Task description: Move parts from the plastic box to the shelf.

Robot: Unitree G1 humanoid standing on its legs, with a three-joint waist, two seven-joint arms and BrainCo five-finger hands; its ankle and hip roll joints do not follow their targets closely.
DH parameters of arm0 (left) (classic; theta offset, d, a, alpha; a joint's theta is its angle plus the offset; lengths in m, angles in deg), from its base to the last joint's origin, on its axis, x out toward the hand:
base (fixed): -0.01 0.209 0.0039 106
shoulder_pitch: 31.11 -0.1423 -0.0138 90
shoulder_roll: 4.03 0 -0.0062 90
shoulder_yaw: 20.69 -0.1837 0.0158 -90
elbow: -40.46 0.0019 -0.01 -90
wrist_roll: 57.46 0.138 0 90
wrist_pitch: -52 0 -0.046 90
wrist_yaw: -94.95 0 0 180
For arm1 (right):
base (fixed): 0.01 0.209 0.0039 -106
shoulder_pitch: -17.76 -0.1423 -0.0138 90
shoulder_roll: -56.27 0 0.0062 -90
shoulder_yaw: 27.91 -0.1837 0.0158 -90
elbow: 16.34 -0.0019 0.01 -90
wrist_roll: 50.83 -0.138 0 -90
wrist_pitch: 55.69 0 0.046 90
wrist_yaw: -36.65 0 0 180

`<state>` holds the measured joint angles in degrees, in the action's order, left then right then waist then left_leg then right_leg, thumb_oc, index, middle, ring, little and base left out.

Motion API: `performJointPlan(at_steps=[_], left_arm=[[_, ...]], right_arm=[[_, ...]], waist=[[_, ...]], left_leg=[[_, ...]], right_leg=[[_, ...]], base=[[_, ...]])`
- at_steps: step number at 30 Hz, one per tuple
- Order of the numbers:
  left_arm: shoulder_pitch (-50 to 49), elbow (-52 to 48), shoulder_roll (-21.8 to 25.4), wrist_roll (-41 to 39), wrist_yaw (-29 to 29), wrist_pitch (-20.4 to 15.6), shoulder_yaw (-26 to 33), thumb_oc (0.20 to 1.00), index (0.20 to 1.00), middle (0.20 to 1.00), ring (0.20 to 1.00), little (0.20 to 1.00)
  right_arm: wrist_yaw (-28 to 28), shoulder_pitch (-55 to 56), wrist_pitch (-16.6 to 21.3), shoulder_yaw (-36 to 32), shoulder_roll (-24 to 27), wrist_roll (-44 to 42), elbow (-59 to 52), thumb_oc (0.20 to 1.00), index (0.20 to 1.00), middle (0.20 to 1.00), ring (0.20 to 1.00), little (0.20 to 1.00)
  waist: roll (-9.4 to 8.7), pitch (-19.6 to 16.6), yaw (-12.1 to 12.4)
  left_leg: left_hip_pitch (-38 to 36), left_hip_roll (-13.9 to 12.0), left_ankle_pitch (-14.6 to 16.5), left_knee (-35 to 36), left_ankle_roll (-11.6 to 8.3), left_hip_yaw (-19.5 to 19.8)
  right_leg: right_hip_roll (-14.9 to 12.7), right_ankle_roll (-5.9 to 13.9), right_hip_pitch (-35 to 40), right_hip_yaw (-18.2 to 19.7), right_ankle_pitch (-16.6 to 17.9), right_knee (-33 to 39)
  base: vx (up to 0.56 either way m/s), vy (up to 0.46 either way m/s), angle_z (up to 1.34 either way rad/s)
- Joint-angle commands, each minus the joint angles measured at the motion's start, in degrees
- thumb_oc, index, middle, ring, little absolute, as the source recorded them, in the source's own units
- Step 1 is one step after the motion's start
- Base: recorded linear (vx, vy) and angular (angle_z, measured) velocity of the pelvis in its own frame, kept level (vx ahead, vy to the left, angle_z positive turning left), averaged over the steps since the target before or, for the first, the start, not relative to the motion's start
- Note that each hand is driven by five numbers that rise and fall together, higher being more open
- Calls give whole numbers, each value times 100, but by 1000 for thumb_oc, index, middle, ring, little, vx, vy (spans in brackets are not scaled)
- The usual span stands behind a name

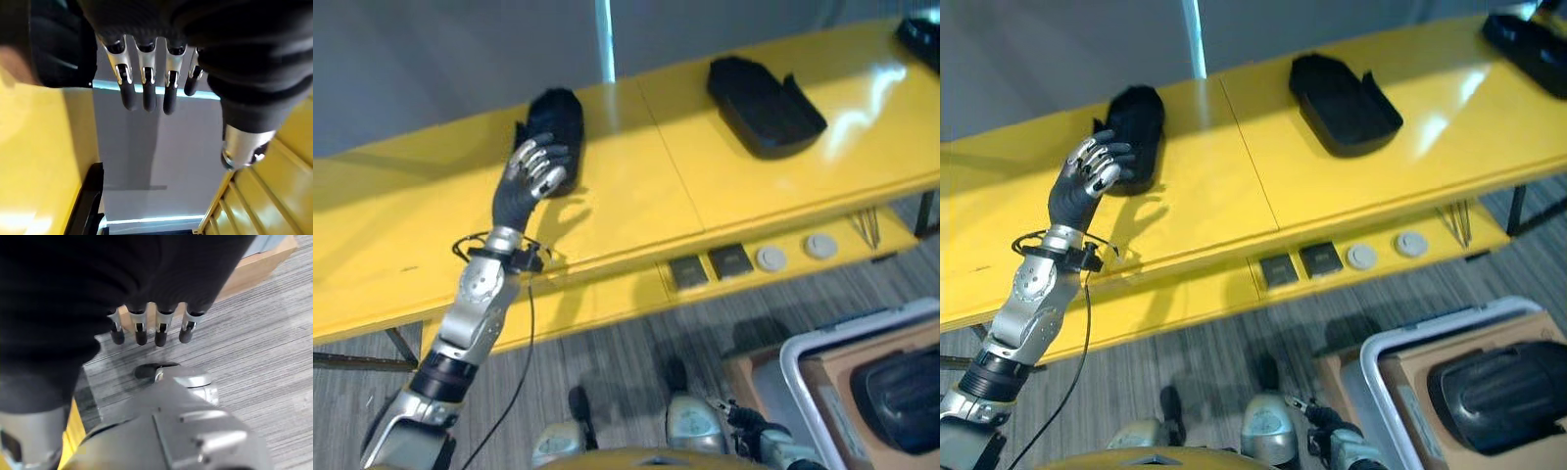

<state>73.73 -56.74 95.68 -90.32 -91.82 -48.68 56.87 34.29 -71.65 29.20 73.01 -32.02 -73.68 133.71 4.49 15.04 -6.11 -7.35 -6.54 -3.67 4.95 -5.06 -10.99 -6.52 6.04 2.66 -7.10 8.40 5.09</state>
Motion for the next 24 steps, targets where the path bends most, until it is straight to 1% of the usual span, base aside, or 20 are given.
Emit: performJointPlan(at_steps=[1, 4, 5, 6, 9, 11, 13, 16, 17, 19, 21, 22, 24], left_arm=[[124, -56, 143, 341, 129, -353, 263, 1000, 1000, 1000, 1000, 1000], [2, -4, 174, 380, 118, -356, 273, 1000, 1000, 1000, 1000, 1000], [-119, 80, 202, 749, 60, -395, 262, 1000, 1000, 1000, 1000, 1000], [-284, 187, 202, 903, -102, -465, 218, 1000, 1000, 1000, 1000, 1000], [-492, 301, 164, 967, -198, -589, 211, 1000, 1000, 1000, 1000, 1000], [-759, 441, 143, 1247, -230, -863, 118, 1000, 1000, 1000, 1000, 1000], [-842, 496, 161, 1328, -296, -1014, 62, 1000, 1000, 1000, 1000, 1000], [-982, 533, 133, 1219, -191, -1223, -22, 1000, 1000, 1000, 1000, 1000], [-1008, 543, 132, 1333, -68, -1326, -118, 1000, 1000, 1000, 1000, 1000], [-984, 550, 139, 1391, 52, -1400, -219, 1000, 1000, 1000, 1000, 1000], [-889, 542, 152, 1303, 240, -1422, -361, 1000, 1000, 1000, 1000, 1000], [-788, 524, 159, 1217, 442, -1377, -464, 1000, 1000, 1000, 1000, 1000], [-753, 525, 161, 1191, 518, -1380, -491, 1000, 1000, 1000, 1000, 1000]], right_arm=[[136, 54, 88, 69, -127, 2, 350, 1000, 1000, 1000, 1000, 1000], [161, -10, 55, 39, -126, 4, 433, 1000, 1000, 1000, 1000, 1000], [149, -95, 1, 6, -107, 40, 538, 1000, 1000, 1000, 1000, 1000], [129, -163, -74, -5, -105, 108, 640, 1000, 1000, 1000, 1000, 1000], [55, -226, -166, 6, -93, 205, 737, 1000, 1000, 1000, 1000, 1000], [-38, -304, -252, 71, -116, 327, 828, 1000, 1000, 1000, 1000, 1000], [-63, -338, -260, 114, -133, 312, 864, 1000, 1000, 1000, 1000, 1000], [-132, -435, -264, 165, -165, 127, 934, 1000, 1000, 1000, 1000, 1000], [-147, -483, -250, 194, -194, -32, 946, 1000, 1000, 1000, 1000, 1000], [-149, -524, -273, 204, -214, -225, 935, 1000, 1000, 1000, 1000, 1000], [-78, -555, -271, 184, -249, -506, 923, 1000, 1000, 1000, 1000, 1000], [-8, -564, -277, 155, -270, -724, 901, 1000, 1000, 1000, 1000, 1000], [5, -567, -288, 147, -275, -781, 892, 1000, 1000, 1000, 1000, 1000]], waist=[[-171, -329, 126], [-209, -422, 194], [-249, -505, 269], [-291, -565, 344], [-337, -606, 423], [-407, -605, 531], [-431, -604, 571], [-467, -623, 647], [-482, -638, 661], [-500, -655, 655], [-507, -655, 618], [-501, -644, 566], [-500, -641, 557]], left_leg=[[68, 148, 327, 5, 169, -155], [-11, 153, 366, 5, 195, -148], [-68, 157, 399, 5, 222, -117], [-135, 180, 451, 5, 258, -64], [-182, 206, 502, 5, 301, -21], [-240, 239, 571, 5, 356, 43], [-264, 258, 603, 5, 376, 69], [-293, 294, 631, 5, 398, 104], [-301, 311, 648, 5, 418, 95], [-301, 335, 663, 5, 444, 89], [-294, 366, 686, 5, 501, 85], [-286, 380, 696, 5, 549, 56], [-281, 384, 698, 5, 561, 41]], right_leg=[[-5, -67, 450, -331, -699, -9], [-5, -59, 546, -356, -712, -9], [5, -59, 621, -360, -721, -9], [16, -61, 704, -356, -732, -9], [17, -65, 769, -359, -749, -9], [25, -86, 845, -363, -775, -9], [24, -83, 881, -375, -788, -9], [1, -63, 926, -391, -782, -9], [-24, -39, 936, -397, -772, -19], [-49, -8, 927, -372, -756, -47], [-78, 22, 896, -322, -770, -155], [-91, 39, 835, -286, -815, -320], [-95, 44, 806, -274, -835, -375]], base=[[-92, 55, 3], [-56, 44, 6], [-93, 99, 8], [-64, 84, 13], [-22, 43, 13], [-41, 41, 6], [-21, 34, 10], [-9, 53, 12], [-2, 63, 21], [-1, 56, 13], [4, 56, 2], [3, 51, -1], [-10, 24, -3]])
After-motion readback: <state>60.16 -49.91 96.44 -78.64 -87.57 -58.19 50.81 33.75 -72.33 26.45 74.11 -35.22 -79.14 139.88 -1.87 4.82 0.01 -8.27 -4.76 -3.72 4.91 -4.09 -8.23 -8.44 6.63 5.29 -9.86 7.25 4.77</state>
